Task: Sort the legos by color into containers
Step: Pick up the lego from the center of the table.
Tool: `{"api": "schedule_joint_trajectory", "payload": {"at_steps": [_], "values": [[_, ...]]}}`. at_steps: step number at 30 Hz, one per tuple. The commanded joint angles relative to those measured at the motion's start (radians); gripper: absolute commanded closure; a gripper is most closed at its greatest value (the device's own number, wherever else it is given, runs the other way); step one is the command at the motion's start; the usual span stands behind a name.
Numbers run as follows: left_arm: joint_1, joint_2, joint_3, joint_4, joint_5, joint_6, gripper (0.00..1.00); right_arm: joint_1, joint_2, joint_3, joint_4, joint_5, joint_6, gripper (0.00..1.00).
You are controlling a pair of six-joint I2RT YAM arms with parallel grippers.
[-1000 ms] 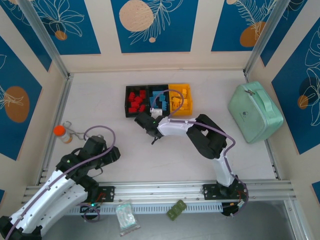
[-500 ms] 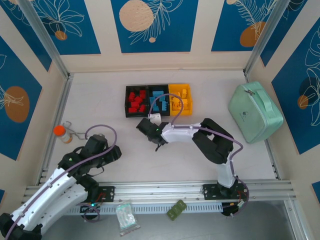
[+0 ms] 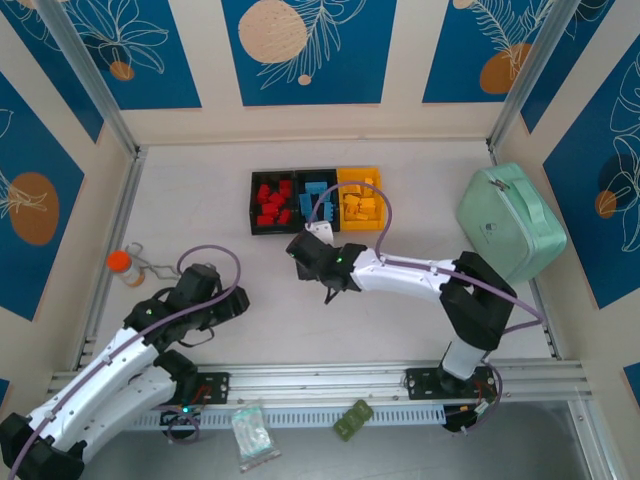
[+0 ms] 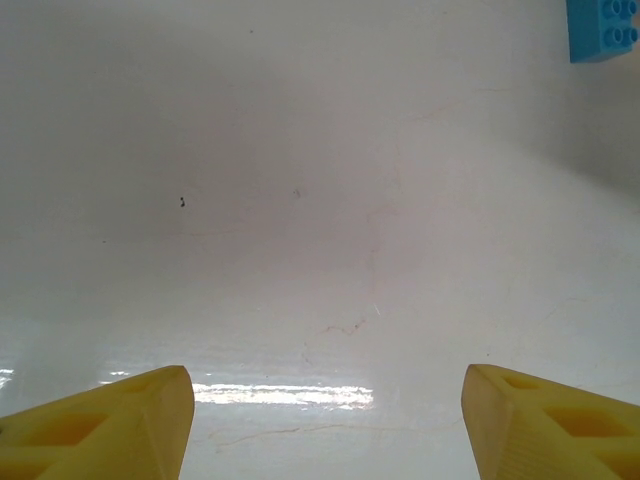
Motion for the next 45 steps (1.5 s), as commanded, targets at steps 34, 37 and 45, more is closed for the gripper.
{"api": "schedule_joint_trajectory", "payload": {"at_steps": [34, 37, 45], "values": [[-0.001, 0.037, -0.016, 0.123, 0.092, 0.041, 0.27, -0.078, 0.149, 0.098, 0.034, -0.128, -0.143, 0.73], [-0.002, 0.081, -0.019, 0.202, 0.138, 0.051, 0.27, -0.064, 0.030, 0.024, 0.016, -0.133, -0.131, 0.75], [-0.035, 0.227, 0.016, 0.387, 0.223, 0.069, 0.28, -0.111, -0.174, -0.021, -0.056, -0.166, -0.138, 0.76]]}}
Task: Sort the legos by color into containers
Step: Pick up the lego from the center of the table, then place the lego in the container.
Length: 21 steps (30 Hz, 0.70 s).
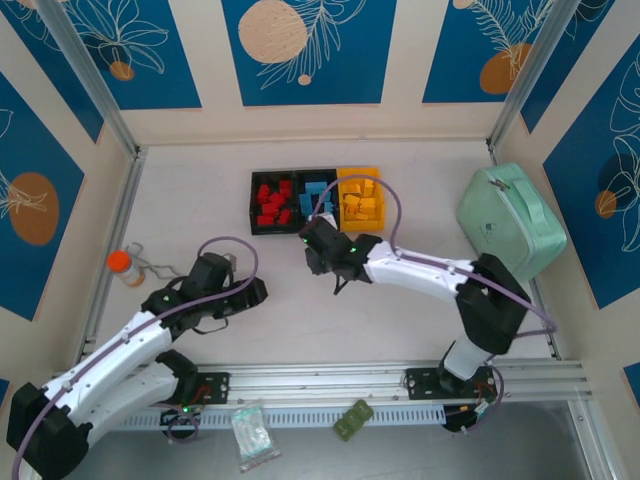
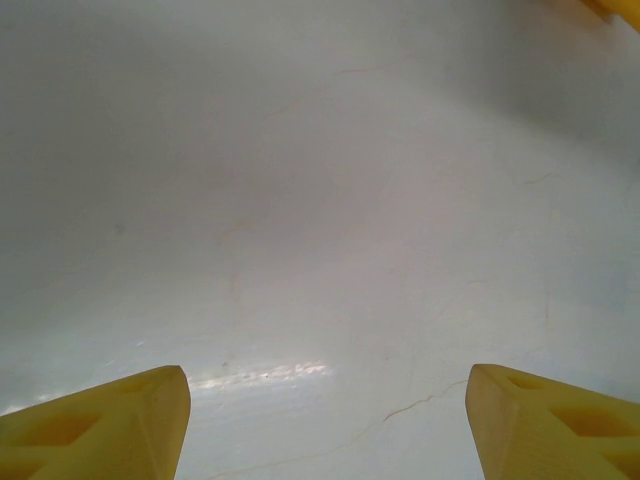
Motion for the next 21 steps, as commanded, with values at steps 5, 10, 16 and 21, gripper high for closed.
{"api": "schedule_joint_trajectory", "payload": {"at_steps": [5, 10, 16, 21], "values": [[-0.043, 0.081, 0.058, 0.121, 0.046, 0.030, 0.27, -0.122, -0.004, 0.088, -0.059, -0.106, -0.023, 0.76], [-0.053, 0.071, 0.059, 0.107, 0.033, 0.026, 0.27, -0.194, 0.151, 0.265, -0.087, -0.159, -0.051, 0.76], [-0.055, 0.006, 0.037, 0.046, -0.002, 0.014, 0.27, -0.240, 0.390, 0.527, -0.168, -0.180, -0.056, 0.75], [-0.056, -0.046, 0.019, 0.000, -0.025, 0.006, 0.27, -0.265, 0.538, 0.671, -0.203, -0.169, -0.050, 0.74]]}}
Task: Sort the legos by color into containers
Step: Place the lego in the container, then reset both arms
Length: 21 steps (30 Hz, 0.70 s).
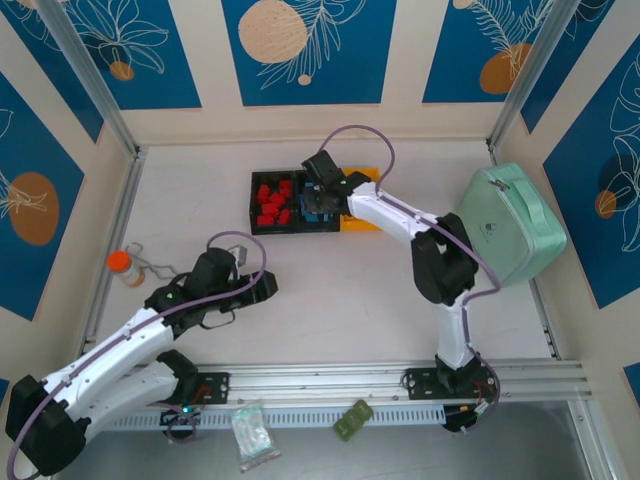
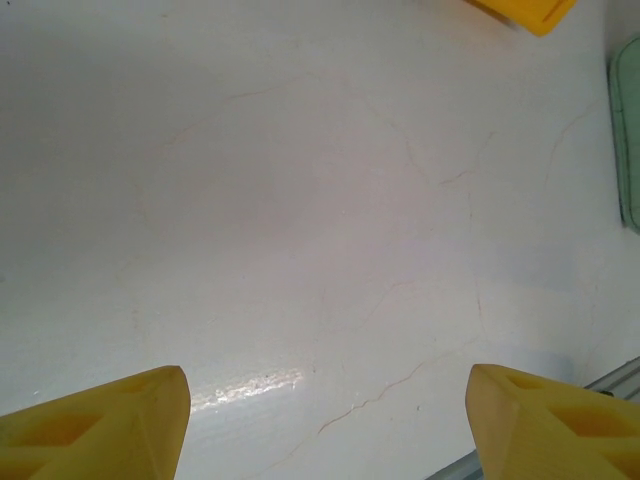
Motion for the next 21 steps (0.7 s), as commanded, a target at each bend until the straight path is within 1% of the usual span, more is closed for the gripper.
{"api": "schedule_joint_trajectory", "payload": {"at_steps": [1, 3, 6, 7, 9, 11, 15, 18, 19, 20, 21], "values": [[-0.008, -0.029, -0.015, -0.059, -0.035, -0.001, 0.27, -0.015, 0.073, 0.090, -0.069, -0.017, -0.006, 0.74], [-0.008, -0.038, -0.016, -0.070, -0.043, 0.001, 0.27, -0.018, 0.109, 0.126, -0.083, -0.006, -0.003, 0.71], [-0.008, -0.040, -0.016, -0.076, -0.048, 0.003, 0.27, -0.020, 0.140, 0.161, -0.098, -0.006, 0.001, 0.63], [-0.008, -0.040, -0.017, -0.076, -0.051, 0.004, 0.27, -0.020, 0.142, 0.166, -0.101, -0.004, 0.002, 0.59], [-0.008, -0.036, -0.016, -0.073, -0.051, 0.005, 0.27, -0.018, 0.138, 0.175, -0.110, 0.009, 0.004, 0.47], [-0.008, -0.030, -0.017, -0.064, -0.052, 0.006, 0.27, -0.017, 0.120, 0.180, -0.119, 0.014, -0.003, 0.40], [-0.008, -0.004, -0.004, -0.051, -0.060, 0.015, 0.26, -0.011, 0.025, 0.133, -0.114, 0.016, -0.018, 0.35], [-0.007, 0.031, 0.032, -0.062, -0.085, 0.041, 0.24, -0.012, -0.087, 0.037, -0.073, 0.006, -0.033, 0.29], [-0.005, 0.049, 0.053, -0.073, -0.101, 0.052, 0.21, -0.013, -0.128, -0.002, -0.061, 0.007, -0.036, 0.26], [-0.003, 0.064, 0.073, -0.084, -0.117, 0.066, 0.13, -0.017, -0.169, -0.041, -0.048, 0.005, -0.040, 0.24], [0.000, 0.079, 0.089, -0.093, -0.130, 0.080, 0.10, -0.020, -0.202, -0.076, -0.037, 0.002, -0.043, 0.23]]}}
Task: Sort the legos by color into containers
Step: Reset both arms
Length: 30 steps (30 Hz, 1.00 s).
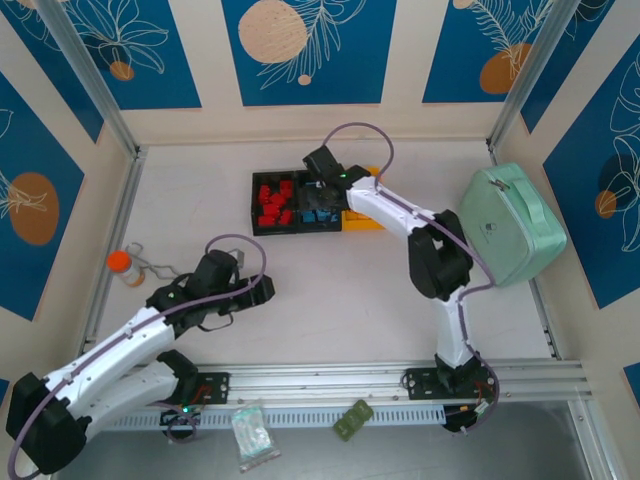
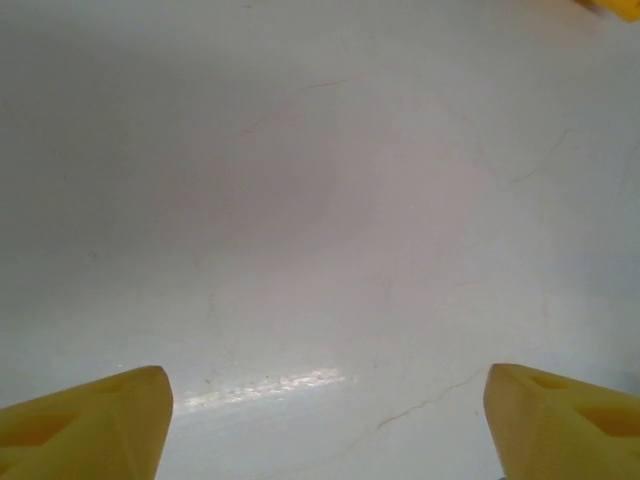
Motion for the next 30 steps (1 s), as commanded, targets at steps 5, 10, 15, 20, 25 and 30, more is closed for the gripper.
{"api": "schedule_joint_trajectory", "payload": {"at_steps": [5, 10, 15, 20, 25, 30], "values": [[0.034, 0.106, 0.169, -0.062, -0.143, 0.134, 0.01, -0.029, -0.332, -0.296, 0.114, 0.013, -0.038, 0.01], [0.098, 0.167, 0.268, -0.083, -0.308, 0.259, 0.01, -0.084, -0.546, -0.530, 0.188, 0.039, -0.051, 0.01], [0.192, 0.193, 0.306, -0.012, -0.440, 0.413, 0.01, -0.164, -0.713, -0.690, 0.209, 0.119, -0.060, 0.01], [0.318, 0.200, 0.230, 0.161, -0.568, 0.605, 0.01, -0.227, -0.883, -0.897, 0.379, 0.262, -0.163, 0.01], [0.400, 0.229, 0.078, 0.405, -0.602, 0.734, 0.01, -0.265, -0.986, -1.186, 0.777, 0.326, -0.384, 0.01], [0.416, 0.342, -0.115, 0.891, -0.623, 0.820, 0.01, -0.390, -0.927, -1.320, 0.977, 0.270, -0.328, 0.01]]}}
